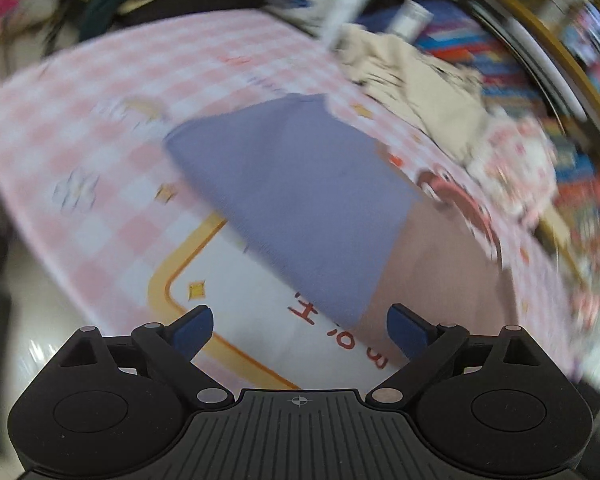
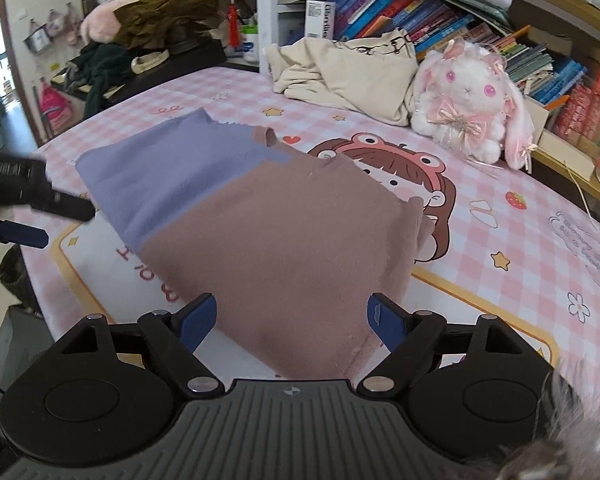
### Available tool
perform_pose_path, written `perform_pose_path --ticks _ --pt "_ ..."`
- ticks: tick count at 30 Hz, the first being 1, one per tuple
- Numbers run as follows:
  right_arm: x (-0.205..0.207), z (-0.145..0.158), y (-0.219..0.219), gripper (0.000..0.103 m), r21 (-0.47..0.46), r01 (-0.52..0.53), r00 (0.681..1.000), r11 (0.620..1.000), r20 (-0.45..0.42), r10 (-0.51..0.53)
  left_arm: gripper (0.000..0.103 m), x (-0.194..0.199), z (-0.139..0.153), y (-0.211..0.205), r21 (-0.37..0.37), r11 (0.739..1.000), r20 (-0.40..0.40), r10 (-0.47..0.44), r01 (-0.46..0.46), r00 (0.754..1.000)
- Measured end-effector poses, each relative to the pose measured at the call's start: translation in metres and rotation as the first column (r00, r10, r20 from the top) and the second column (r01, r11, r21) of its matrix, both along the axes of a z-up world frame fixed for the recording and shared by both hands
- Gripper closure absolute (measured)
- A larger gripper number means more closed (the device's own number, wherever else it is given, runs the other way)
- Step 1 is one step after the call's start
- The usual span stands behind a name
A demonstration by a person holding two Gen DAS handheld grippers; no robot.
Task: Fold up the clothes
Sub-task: 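Move both grippers to the lavender edge of the folded sweater, then close the left gripper on the lavender edge of the sweater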
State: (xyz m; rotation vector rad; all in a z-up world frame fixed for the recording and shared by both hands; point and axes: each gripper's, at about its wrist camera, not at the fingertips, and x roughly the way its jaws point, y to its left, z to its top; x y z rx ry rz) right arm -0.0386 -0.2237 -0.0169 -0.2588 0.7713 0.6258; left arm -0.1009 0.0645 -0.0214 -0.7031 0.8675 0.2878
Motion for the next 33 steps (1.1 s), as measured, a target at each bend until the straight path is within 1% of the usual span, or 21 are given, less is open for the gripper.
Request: perform_pose_path --ticks 3,8,11,14,16,18,19,20,21,22,23,24,25,28,31,33 --pt "0.003 -0.002 -0.003 0.021 -0.002 -0.018 1.000 1.000 -0.008 0.018 0.007 -0.005 -0.004 0.007 -0.052 0.995 0.008 0.088 -0.088 0.996" --pt "0.009 -0.002 -0.006 0.021 -0.006 -0.019 1.000 1.000 0.004 0.019 0.008 -0.010 -0.012 0.029 -0.118 0.977 0.061 0.188 -0.180 0.980" --pt "0.014 -0.002 -0.006 0.021 -0.005 -0.007 1.000 1.000 0.002 0.007 0.009 -0.011 -0.020 0.046 -0.198 0.951 0.065 0.256 -0.239 0.965" --pt "0.017 -0.002 -0.002 0.022 -0.010 -0.002 1.000 1.000 0.001 0.002 0.010 -0.010 -0.028 0.060 -0.256 0.927 0.085 0.304 -0.274 0.949" --pt "0.021 -0.002 0.000 0.024 -0.010 0.017 1.000 1.000 -0.002 -0.017 0.011 -0.008 -0.034 0.070 -0.283 0.914 0.086 0.325 -0.289 0.942" --pt "0.026 -0.003 0.001 0.024 -0.011 0.048 0.999 0.999 -0.012 -0.048 0.016 -0.006 -0.041 0.079 -0.315 0.898 0.086 0.348 -0.306 0.934" --pt "0.028 -0.003 0.000 0.027 -0.012 0.067 0.998 0.998 -0.018 -0.068 0.017 -0.005 -0.045 0.084 -0.335 0.887 0.084 0.364 -0.318 0.928" --pt "0.031 -0.004 0.000 0.033 -0.014 0.086 0.996 0.996 -0.025 -0.086 0.022 -0.005 -0.049 0.089 -0.357 0.876 0.084 0.377 -0.326 0.922" --pt "0.033 -0.005 0.000 0.037 -0.016 0.103 0.994 0.995 -0.033 -0.103 0.028 -0.004 -0.053 0.093 -0.376 0.865 0.085 0.389 -0.332 0.917" --pt "0.034 -0.005 0.000 0.041 -0.020 0.118 0.992 0.993 -0.038 -0.119 0.030 -0.002 -0.057 0.097 -0.396 0.853 0.083 0.401 -0.339 0.912" --pt "0.035 -0.005 0.000 0.042 -0.023 0.133 0.990 0.991 -0.043 -0.134 0.035 -0.001 -0.060 0.102 -0.412 0.845 0.087 0.409 -0.341 0.908" --pt "0.037 -0.006 0.000 0.042 -0.028 0.147 0.988 0.989 -0.048 -0.148 0.038 0.001 -0.063 0.105 -0.428 0.838 0.093 0.414 -0.339 0.906" --pt "0.037 -0.006 0.001 0.042 -0.036 0.155 0.986 0.987 -0.051 -0.157 0.038 0.004 -0.066 0.109 -0.443 0.831 0.100 0.418 -0.336 0.903" --pt "0.041 -0.009 0.005 0.048 -0.070 0.175 0.981 0.982 -0.076 -0.181 0.039 0.015 -0.070 0.116 -0.471 0.821 0.115 0.419 -0.322 0.901" --pt "0.044 -0.015 0.008 0.052 -0.102 0.193 0.975 0.976 -0.093 -0.203 0.039 0.027 -0.073 0.120 -0.483 0.821 0.123 0.408 -0.305 0.905" --pt "0.045 -0.019 0.009 0.054 -0.114 0.204 0.971 0.972 -0.104 -0.216 0.042 0.033 -0.074 0.121 -0.483 0.821 0.125 0.407 -0.303 0.905"
